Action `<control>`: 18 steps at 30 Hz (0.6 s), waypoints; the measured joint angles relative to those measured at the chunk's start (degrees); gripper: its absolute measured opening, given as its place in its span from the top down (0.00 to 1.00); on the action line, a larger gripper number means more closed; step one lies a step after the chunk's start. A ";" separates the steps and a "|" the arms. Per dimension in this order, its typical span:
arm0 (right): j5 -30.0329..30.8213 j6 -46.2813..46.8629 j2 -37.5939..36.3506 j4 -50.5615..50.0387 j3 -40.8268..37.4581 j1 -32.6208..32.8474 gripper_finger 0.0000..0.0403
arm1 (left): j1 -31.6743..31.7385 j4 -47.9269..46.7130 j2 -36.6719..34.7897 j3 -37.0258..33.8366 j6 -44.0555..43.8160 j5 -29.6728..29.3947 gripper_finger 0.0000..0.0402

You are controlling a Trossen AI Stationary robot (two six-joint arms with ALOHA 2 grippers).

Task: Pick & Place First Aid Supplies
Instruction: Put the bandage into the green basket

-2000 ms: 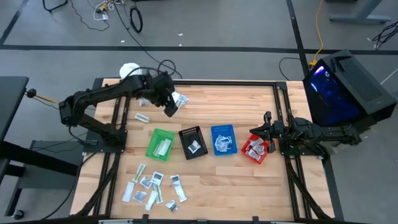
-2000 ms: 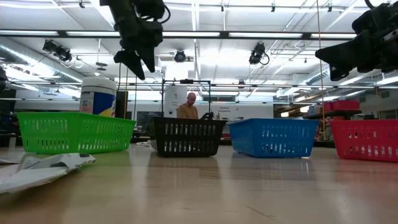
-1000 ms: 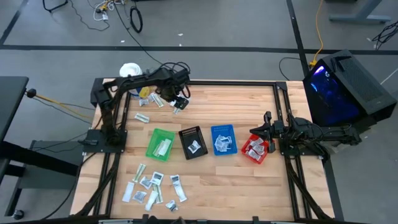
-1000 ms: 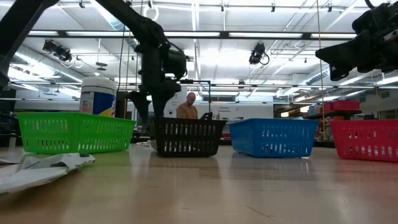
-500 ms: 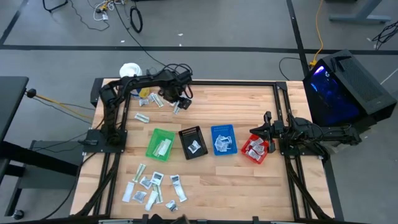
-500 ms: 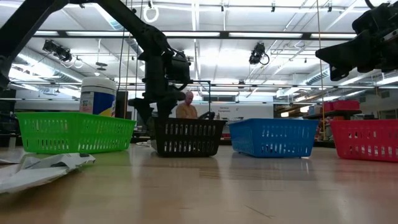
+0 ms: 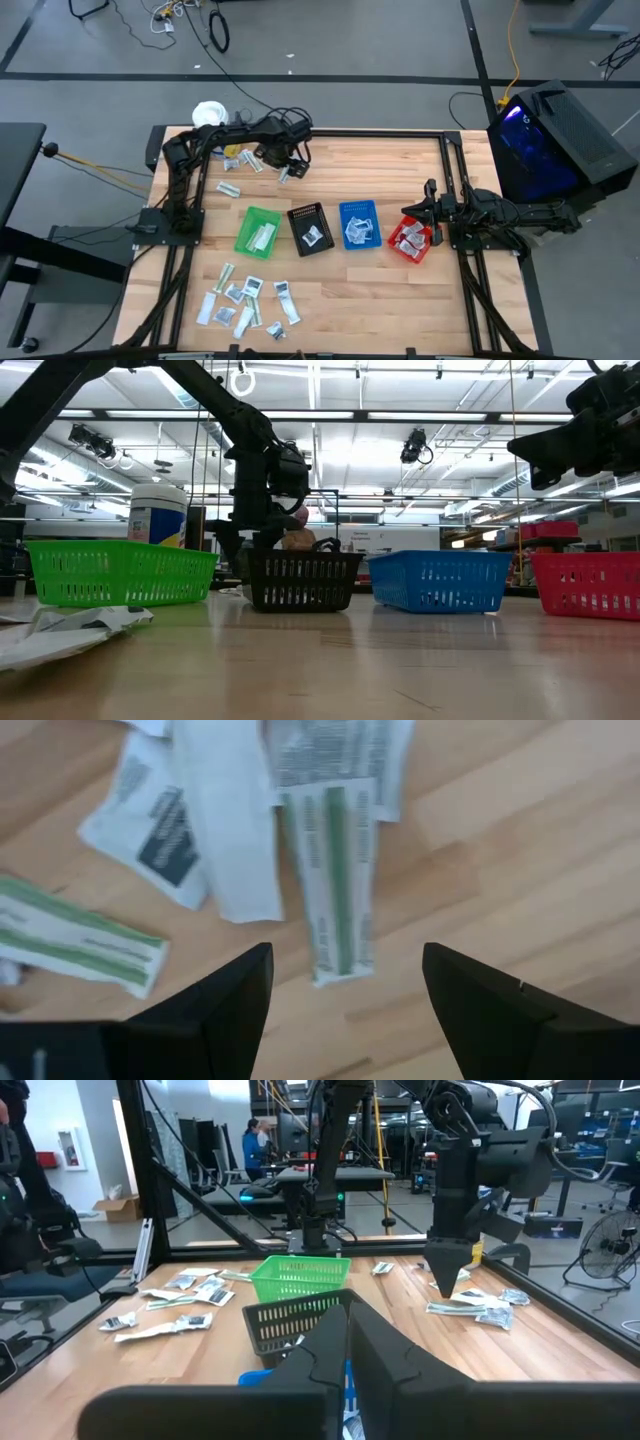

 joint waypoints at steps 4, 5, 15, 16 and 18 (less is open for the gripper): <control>0.00 -0.01 0.00 -0.02 -0.02 0.00 0.94 | -0.26 0.14 0.00 -0.09 -1.03 -1.78 0.34; -0.02 -0.02 0.00 0.00 0.00 0.01 0.94 | -0.26 0.26 0.00 -0.11 -1.36 -1.86 0.34; 0.01 0.00 0.00 -0.02 0.00 0.02 0.94 | -0.26 1.34 2.25 -0.17 -2.32 -2.13 0.34; -0.01 0.00 0.00 0.00 0.00 0.01 0.94 | -0.24 2.00 2.40 -0.17 -2.30 -2.37 0.34; 0.00 0.00 0.00 -0.02 0.00 0.02 0.94 | -0.22 2.48 2.99 -0.15 -2.32 -2.41 0.34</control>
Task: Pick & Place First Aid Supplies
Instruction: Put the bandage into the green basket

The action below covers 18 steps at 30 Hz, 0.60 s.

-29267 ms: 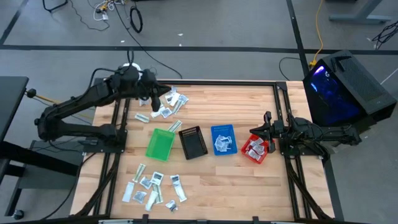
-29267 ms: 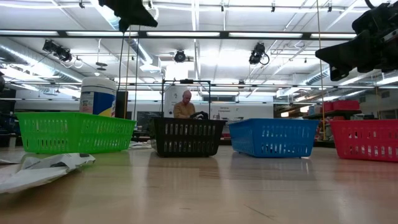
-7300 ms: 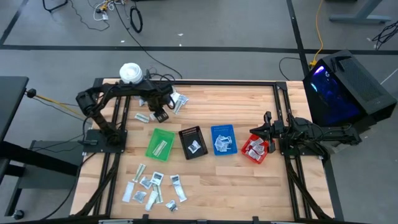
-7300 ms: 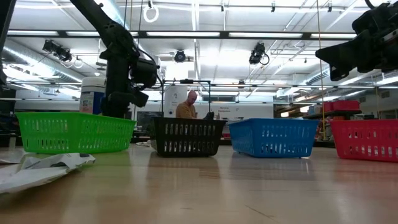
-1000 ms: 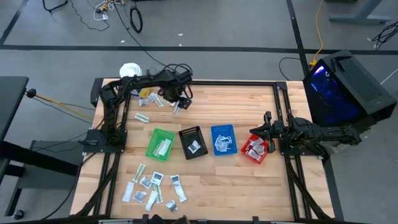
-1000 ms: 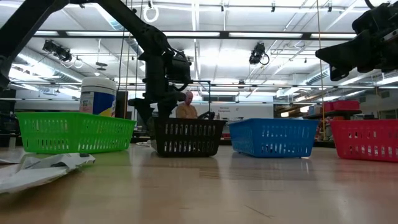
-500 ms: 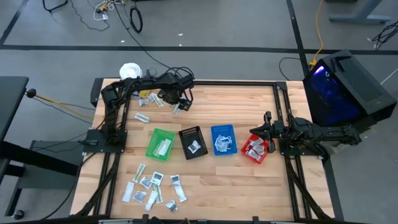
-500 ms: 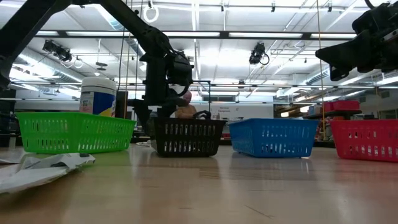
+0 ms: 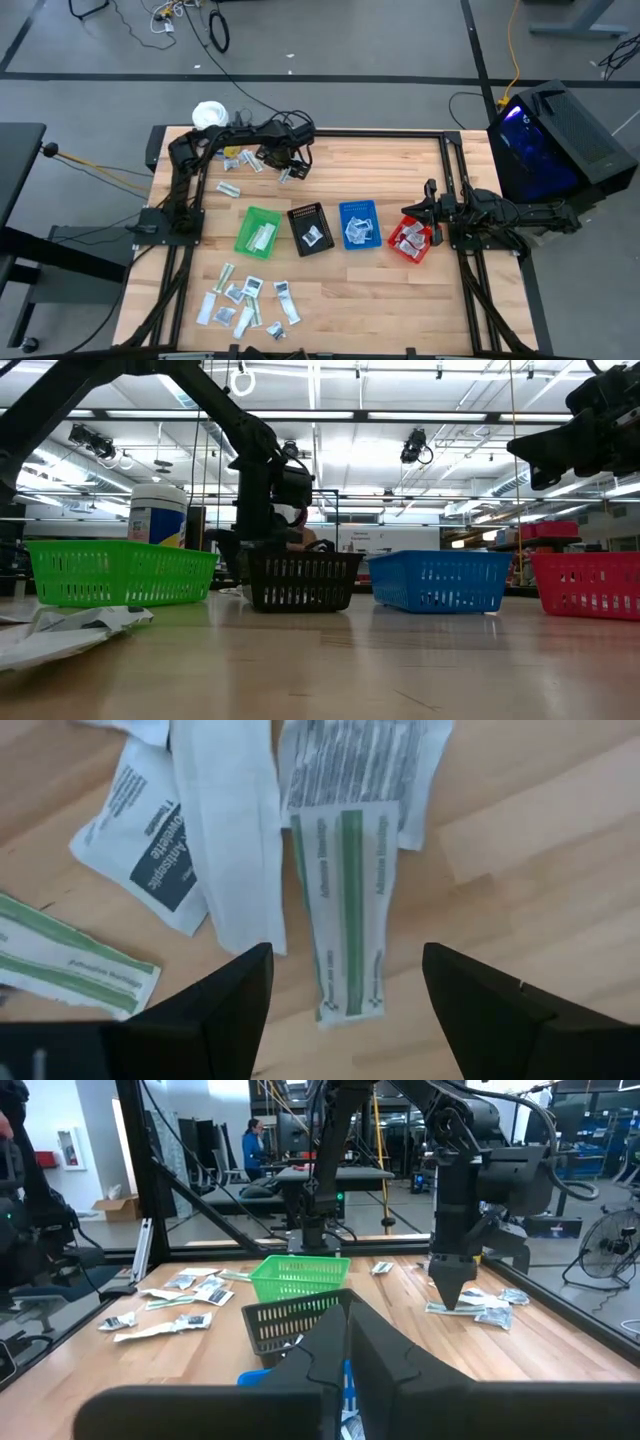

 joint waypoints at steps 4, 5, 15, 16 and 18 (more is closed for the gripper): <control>0.00 -0.01 0.00 0.00 0.00 0.00 0.94 | 0.03 0.14 1.48 0.00 -0.04 0.49 0.34; 0.01 0.00 0.00 0.00 0.00 0.00 0.94 | 0.03 0.20 1.85 0.00 -0.04 0.49 0.34; 0.00 0.00 0.00 0.00 0.00 -0.01 0.94 | 0.21 0.98 2.48 0.00 -0.02 0.60 0.34; 0.00 0.00 0.00 0.00 0.00 0.00 0.94 | 0.33 1.02 2.49 0.00 -0.03 0.75 0.34; 0.00 -0.01 0.00 0.00 0.00 -0.01 0.94 | 0.40 1.19 2.50 0.00 -0.01 0.78 0.34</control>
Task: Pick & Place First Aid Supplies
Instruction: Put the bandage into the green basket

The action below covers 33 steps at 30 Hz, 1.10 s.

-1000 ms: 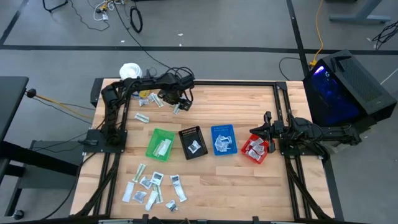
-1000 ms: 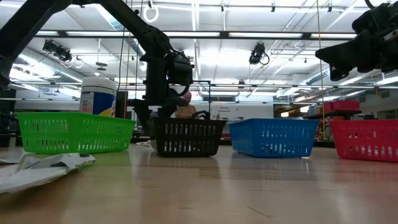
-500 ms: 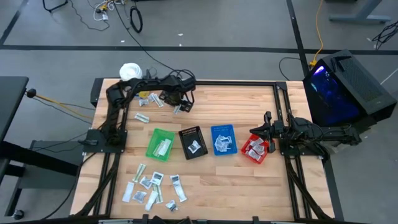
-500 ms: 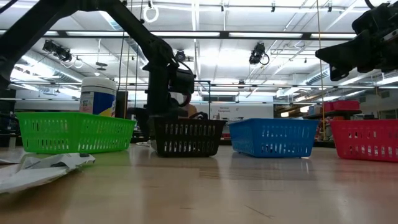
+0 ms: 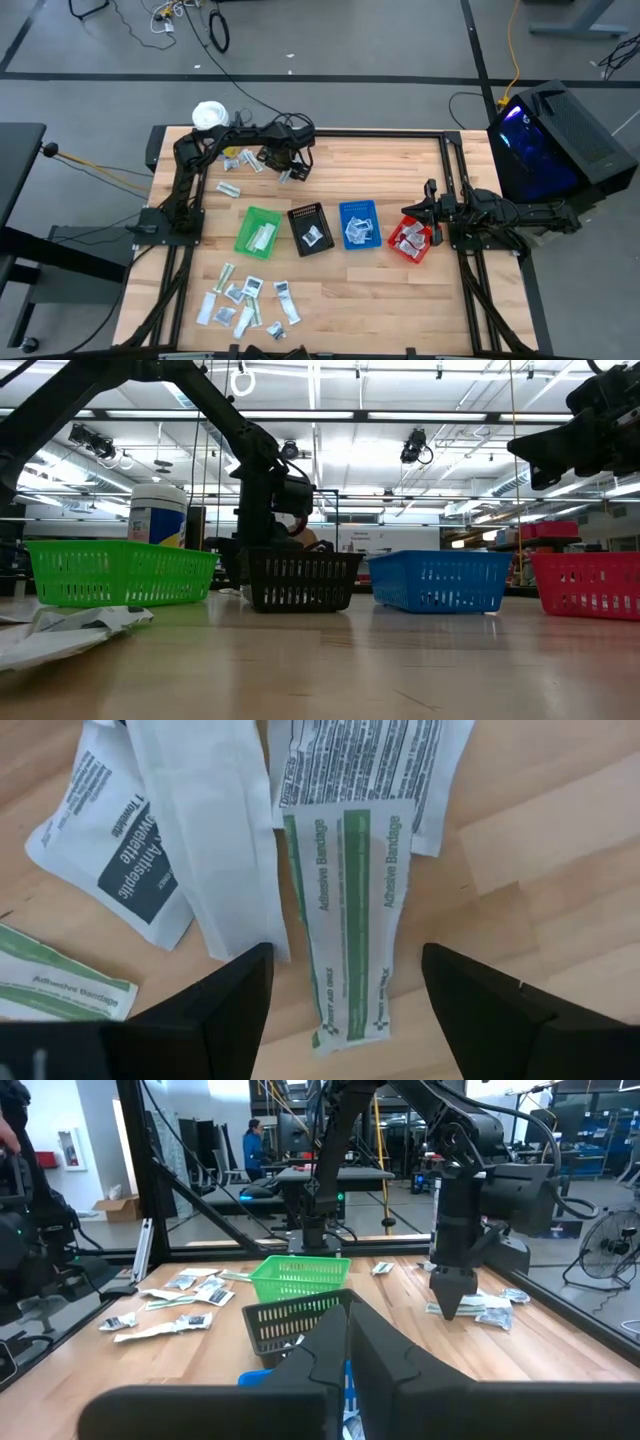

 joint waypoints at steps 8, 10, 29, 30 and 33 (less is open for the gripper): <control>0.00 0.00 0.00 0.00 0.00 0.01 0.94 | 0.39 1.07 0.04 0.00 0.01 1.05 0.34; 0.00 0.00 0.00 0.00 0.00 0.00 0.94 | 0.39 1.30 0.04 0.00 0.01 1.13 0.34; -0.01 0.00 0.00 0.00 0.00 0.01 0.94 | 0.37 4.24 0.07 0.00 0.05 1.29 0.34; -0.02 0.01 0.00 0.00 0.00 -0.01 0.94 | 0.37 4.25 0.07 0.00 0.05 1.29 0.34; 0.00 -0.01 0.00 0.00 0.00 0.01 0.94 | 0.37 4.35 0.07 0.00 0.03 1.29 0.34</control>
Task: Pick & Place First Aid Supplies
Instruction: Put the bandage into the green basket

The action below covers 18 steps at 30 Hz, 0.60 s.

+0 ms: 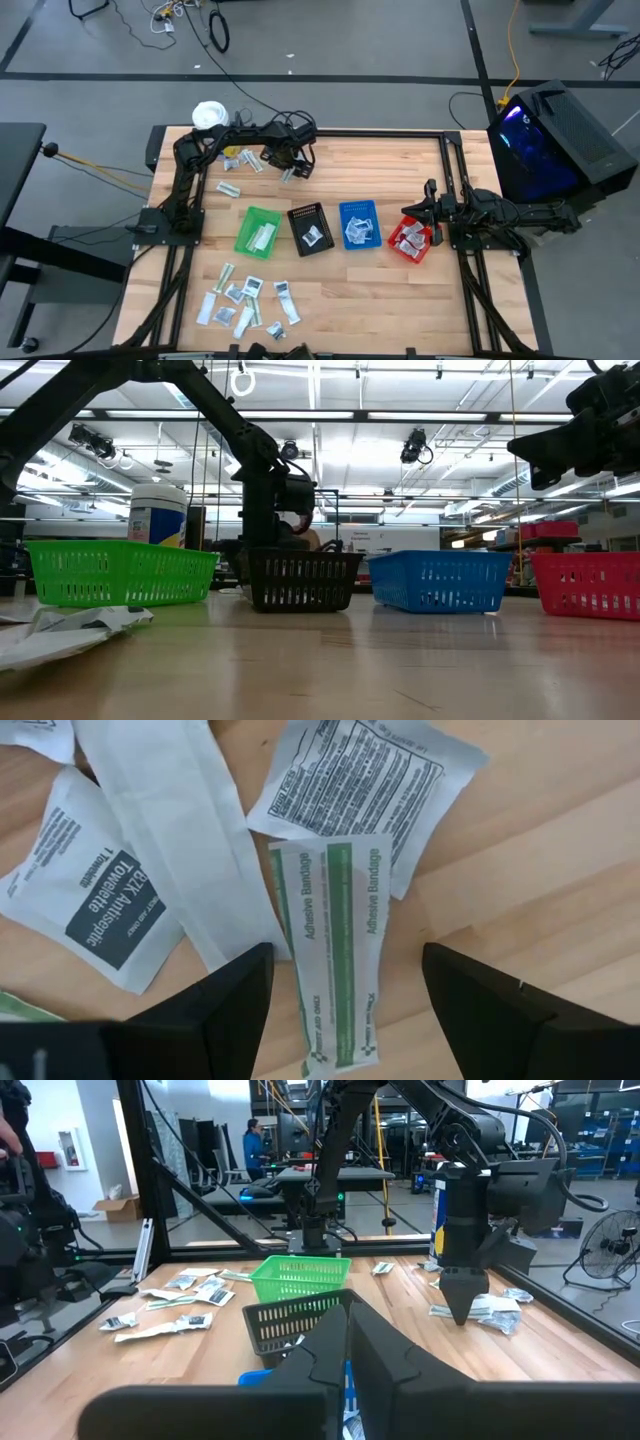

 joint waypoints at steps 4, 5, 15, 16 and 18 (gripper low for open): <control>0.00 0.00 0.00 0.00 0.00 -0.01 0.94 | 0.00 0.10 0.53 0.16 -0.02 0.00 0.34; -0.02 -0.01 0.00 0.00 0.00 0.00 0.94 | 0.00 0.01 0.60 0.20 0.01 0.28 0.34; 0.00 0.01 0.00 0.00 0.00 0.00 0.94 | -0.26 0.13 1.25 0.24 0.04 0.72 0.35; 0.00 -0.01 0.00 0.00 0.00 0.00 0.94 | -0.26 0.13 1.28 0.22 0.07 0.76 0.36; 0.00 -0.01 0.00 0.02 0.00 0.00 0.94 | -0.26 0.21 1.31 0.20 0.13 0.85 0.39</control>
